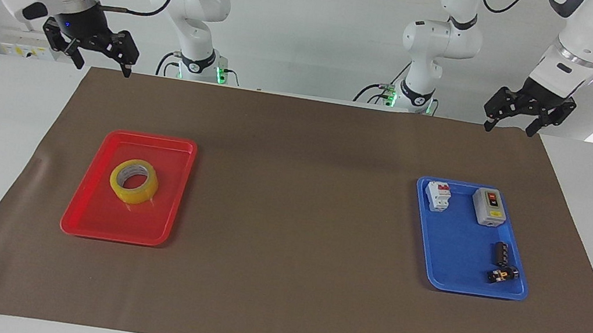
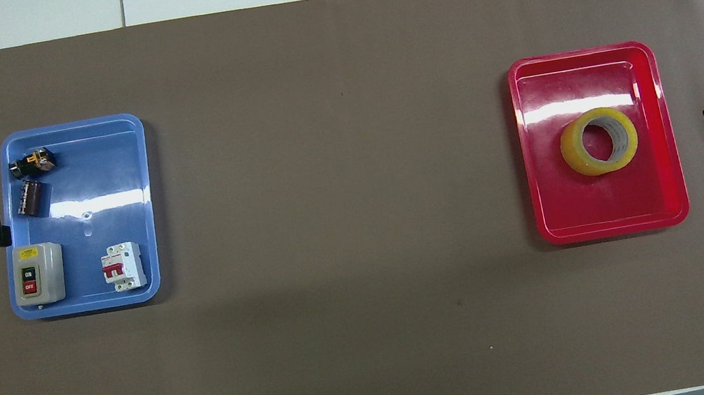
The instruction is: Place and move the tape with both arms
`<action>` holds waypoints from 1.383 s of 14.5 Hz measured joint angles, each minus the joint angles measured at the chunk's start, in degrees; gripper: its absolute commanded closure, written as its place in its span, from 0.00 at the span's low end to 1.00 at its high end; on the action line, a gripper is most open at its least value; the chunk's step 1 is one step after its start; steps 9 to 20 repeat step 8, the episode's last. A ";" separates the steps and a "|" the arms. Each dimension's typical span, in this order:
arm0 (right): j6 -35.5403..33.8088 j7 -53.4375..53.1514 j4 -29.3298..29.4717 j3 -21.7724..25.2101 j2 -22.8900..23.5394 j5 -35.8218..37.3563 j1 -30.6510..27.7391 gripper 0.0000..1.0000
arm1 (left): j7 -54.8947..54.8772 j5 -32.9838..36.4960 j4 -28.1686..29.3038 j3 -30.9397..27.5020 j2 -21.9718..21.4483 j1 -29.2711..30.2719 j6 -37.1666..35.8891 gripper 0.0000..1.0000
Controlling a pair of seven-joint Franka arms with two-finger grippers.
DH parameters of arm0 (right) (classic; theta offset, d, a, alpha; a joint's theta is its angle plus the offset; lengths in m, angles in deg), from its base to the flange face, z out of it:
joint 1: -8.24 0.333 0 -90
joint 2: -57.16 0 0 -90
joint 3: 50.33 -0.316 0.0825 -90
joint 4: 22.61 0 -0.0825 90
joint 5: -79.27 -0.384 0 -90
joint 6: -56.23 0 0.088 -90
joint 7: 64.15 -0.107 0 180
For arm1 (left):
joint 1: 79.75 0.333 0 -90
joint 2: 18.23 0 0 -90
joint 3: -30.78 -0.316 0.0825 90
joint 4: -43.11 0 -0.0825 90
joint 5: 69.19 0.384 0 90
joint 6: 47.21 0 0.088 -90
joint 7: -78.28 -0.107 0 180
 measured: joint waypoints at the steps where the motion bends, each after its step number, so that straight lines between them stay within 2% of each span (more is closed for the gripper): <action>1: 0.00 0.00 0.00 0.00 0.00 0.00 0.00 0.00 | 0.00 0.00 0.00 0.00 0.00 0.00 0.02 0.00; 20: 0.00 0.00 0.00 0.00 0.00 0.00 0.00 0.00 | 0.00 0.00 0.38 0.00 0.37 0.01 0.07 0.00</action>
